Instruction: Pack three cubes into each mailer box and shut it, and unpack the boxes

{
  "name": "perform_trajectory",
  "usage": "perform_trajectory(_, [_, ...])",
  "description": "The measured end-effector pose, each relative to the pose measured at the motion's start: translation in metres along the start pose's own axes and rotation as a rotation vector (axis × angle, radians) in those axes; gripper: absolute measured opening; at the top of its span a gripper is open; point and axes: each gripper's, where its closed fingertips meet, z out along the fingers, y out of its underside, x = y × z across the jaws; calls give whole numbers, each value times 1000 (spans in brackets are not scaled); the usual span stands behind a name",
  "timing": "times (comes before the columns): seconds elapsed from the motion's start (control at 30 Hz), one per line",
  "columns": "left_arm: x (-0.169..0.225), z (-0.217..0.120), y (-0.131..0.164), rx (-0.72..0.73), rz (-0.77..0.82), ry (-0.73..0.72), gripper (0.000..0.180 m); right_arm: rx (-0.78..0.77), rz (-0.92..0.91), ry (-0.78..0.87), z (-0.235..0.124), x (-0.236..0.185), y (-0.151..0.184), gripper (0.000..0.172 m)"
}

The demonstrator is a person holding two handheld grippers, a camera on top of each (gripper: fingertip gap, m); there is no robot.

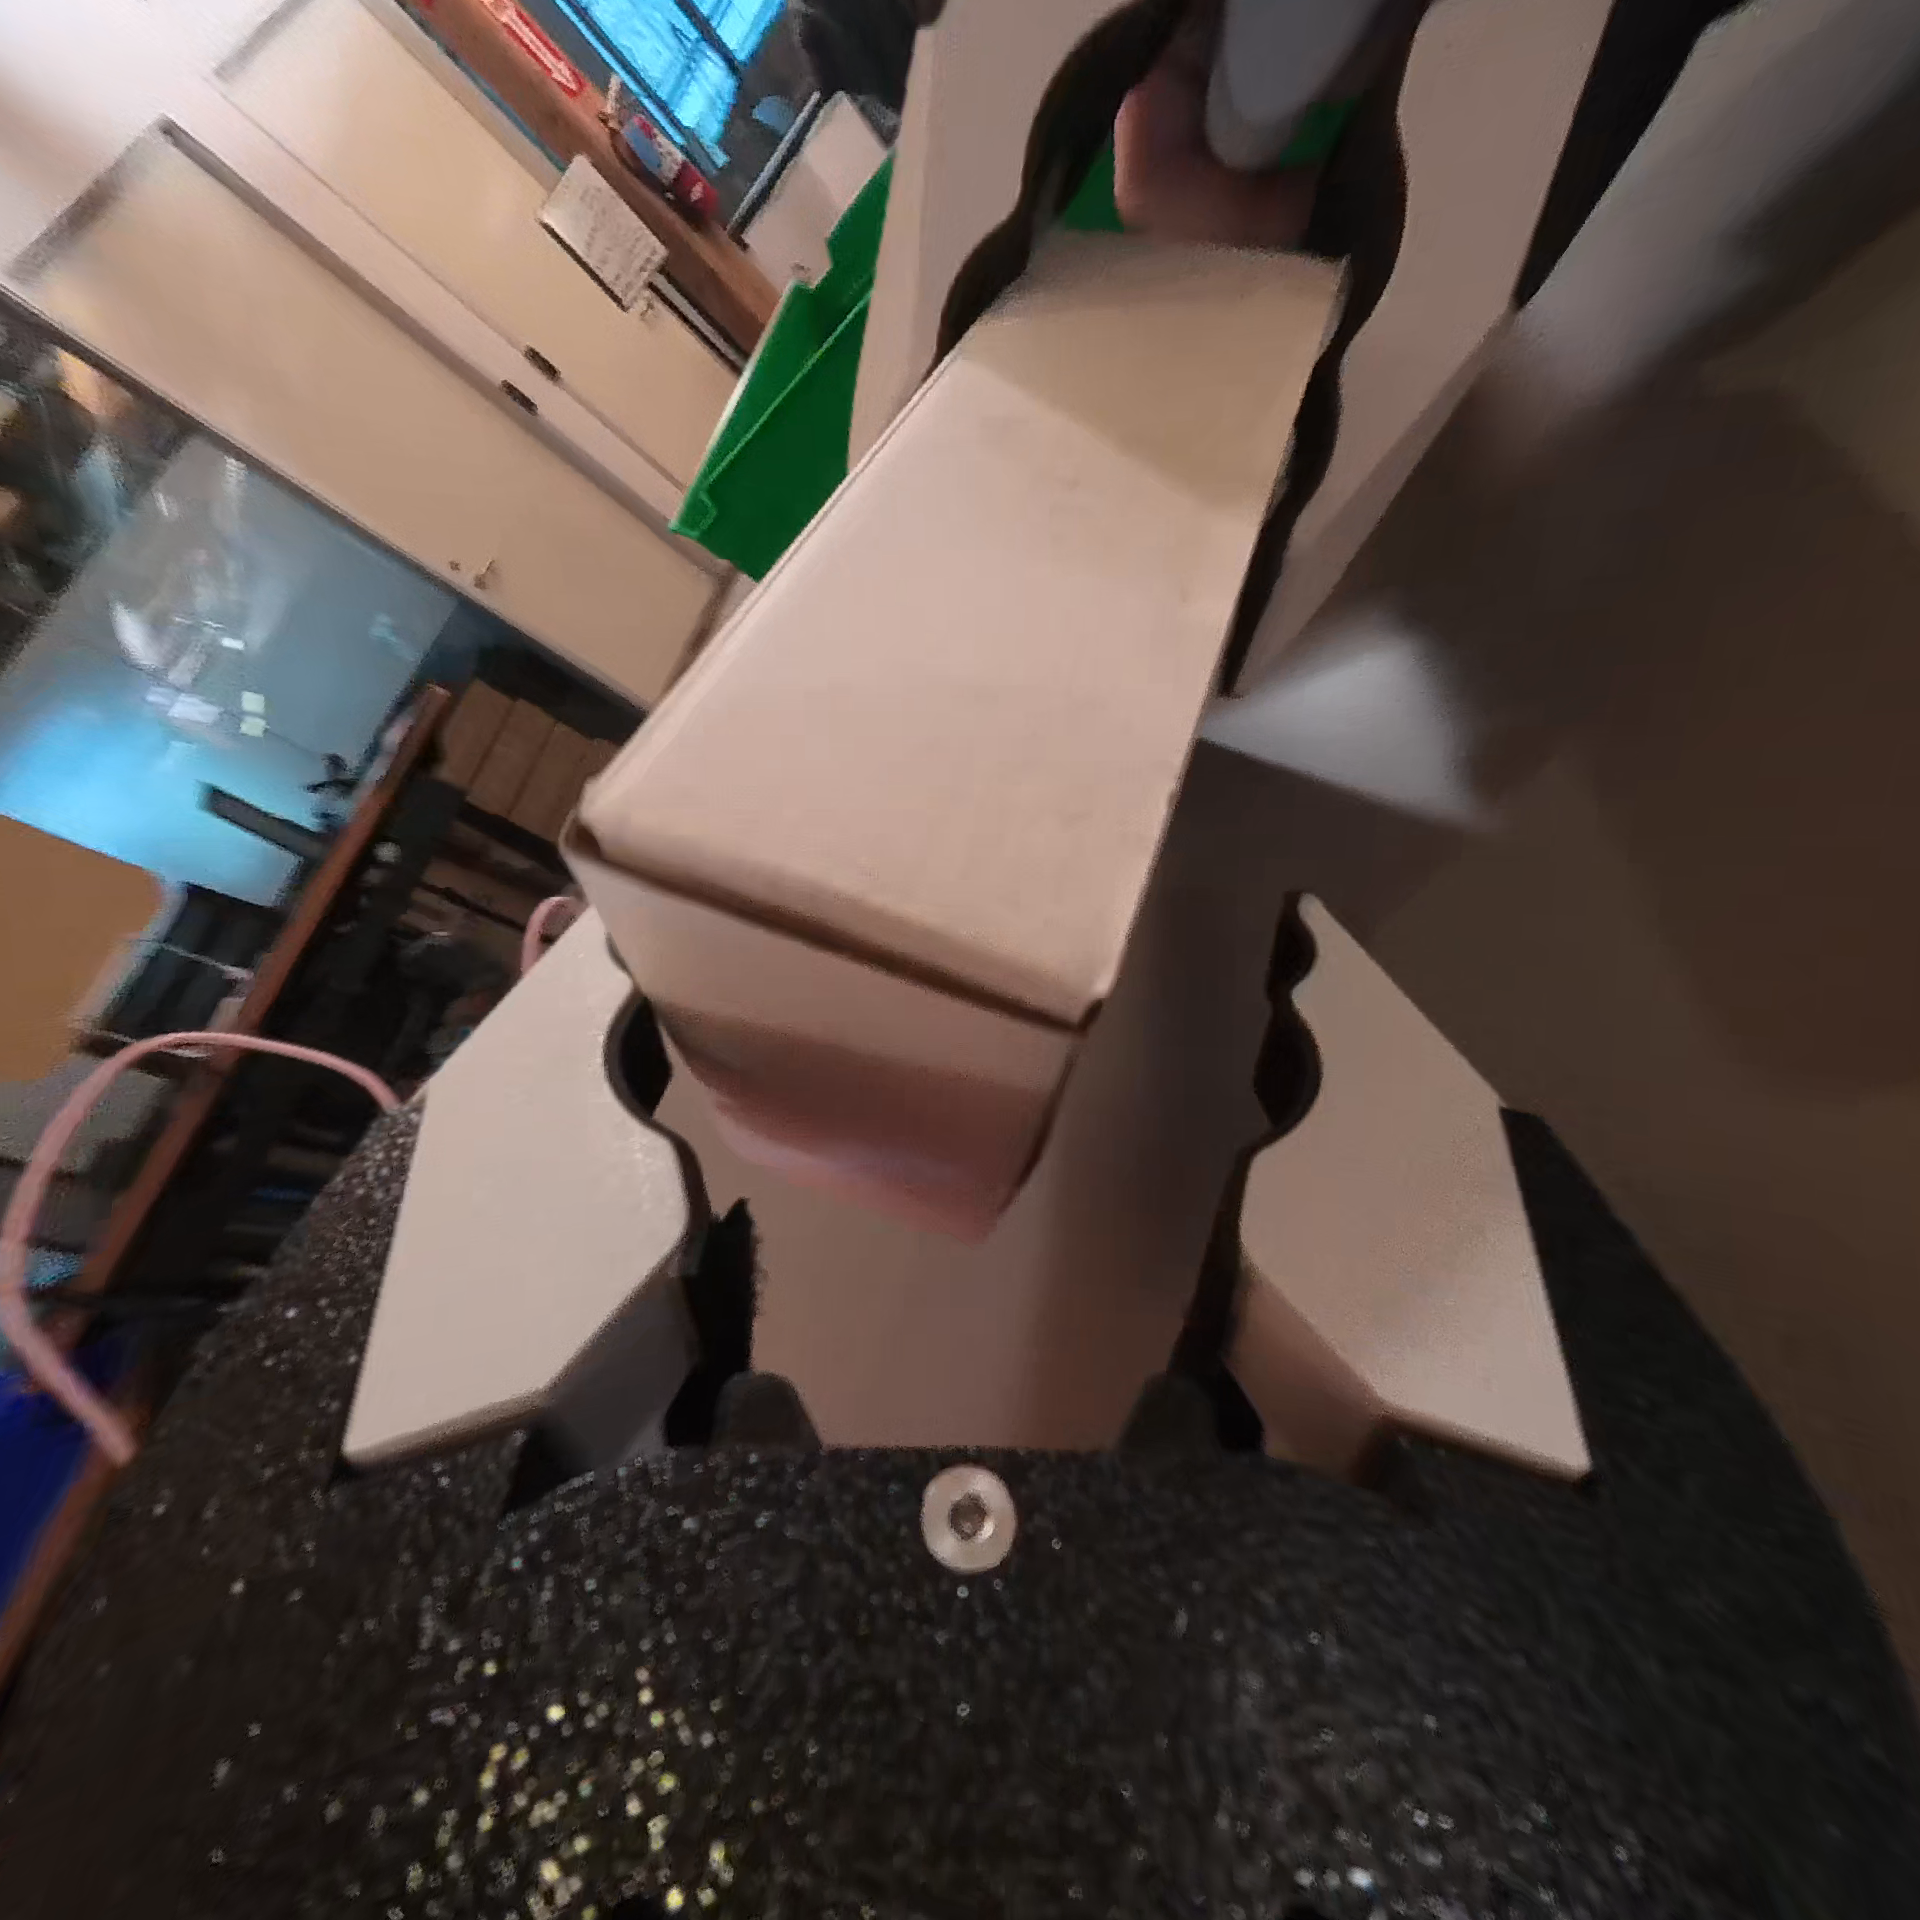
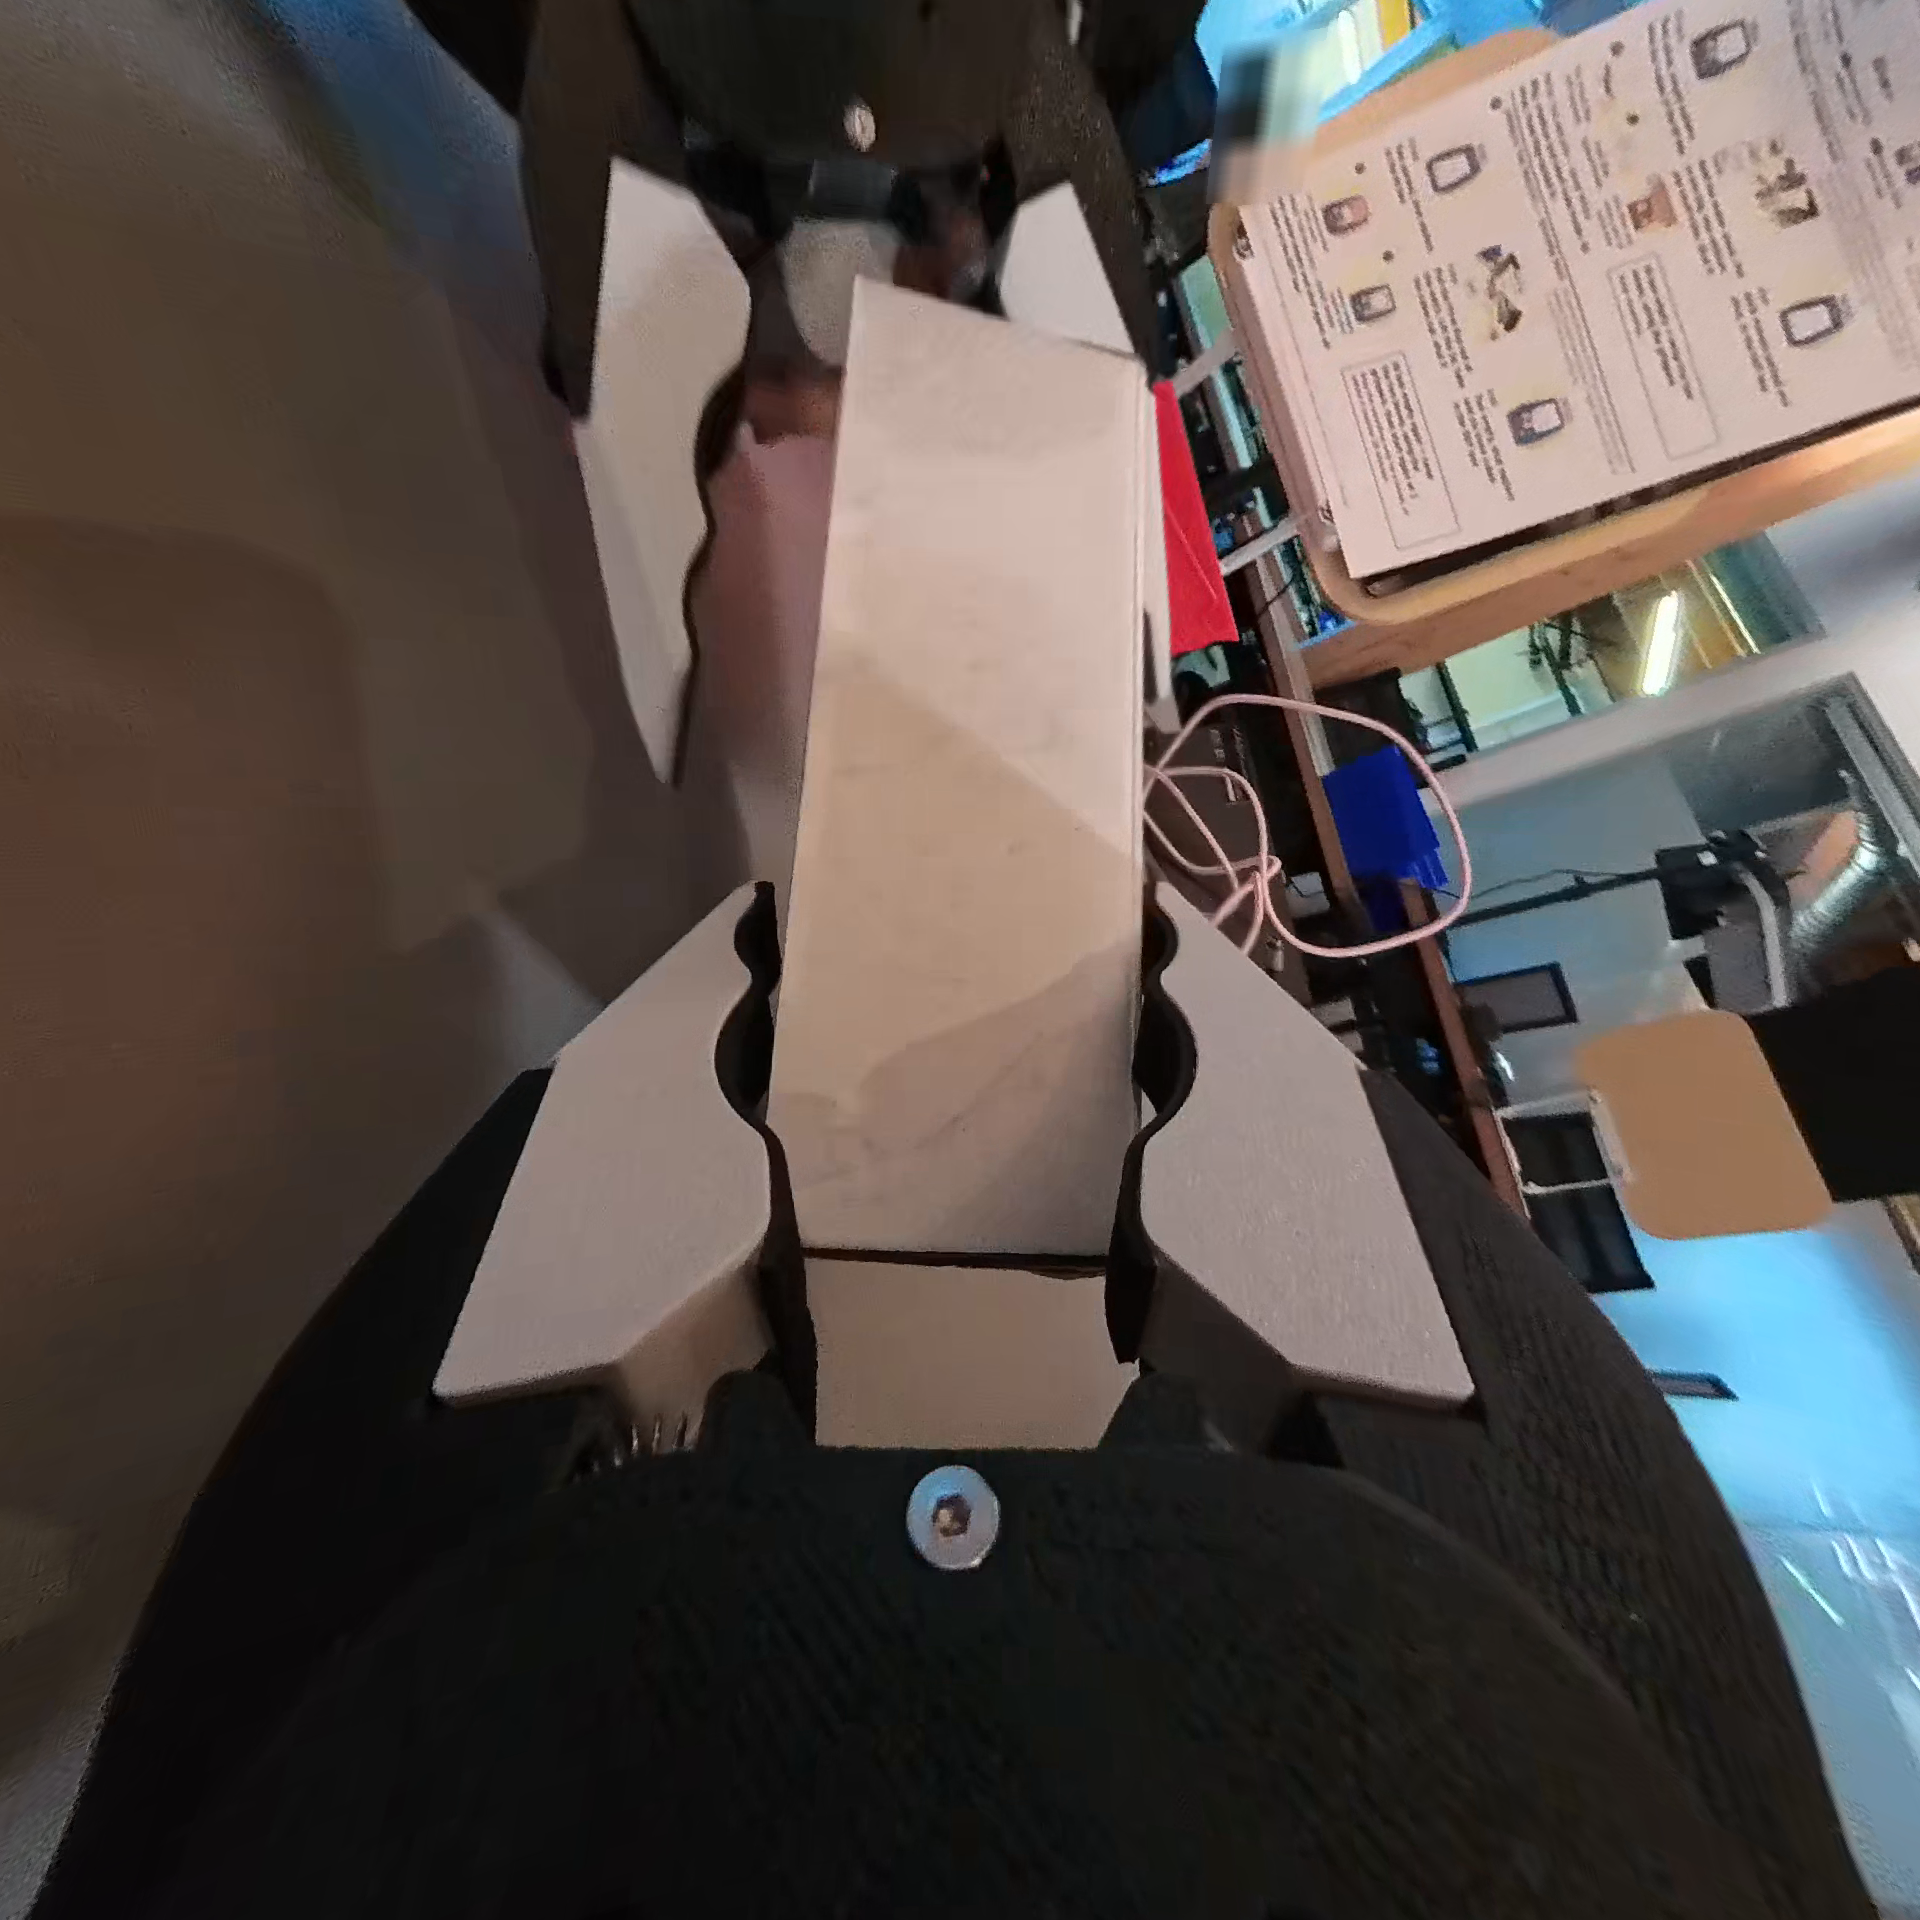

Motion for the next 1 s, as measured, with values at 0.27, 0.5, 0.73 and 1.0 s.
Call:
perform_trajectory(0.27, [-5,15,31,-133,62,-100,76,39,3,111,-2,13,-9,91])
perform_trajectory(0.5, [-9,12,35,-177,-152,-55,76,33,-216,290,-13,29,-31,74])
perform_trajectory(0.73, [-9,11,37,-226,-154,-47,75,-16,-331,288,-11,23,-29,57])
perform_trajectory(1.0, [-11,9,40,-235,-146,-46,75,-131,-497,266,-2,13,-26,29])
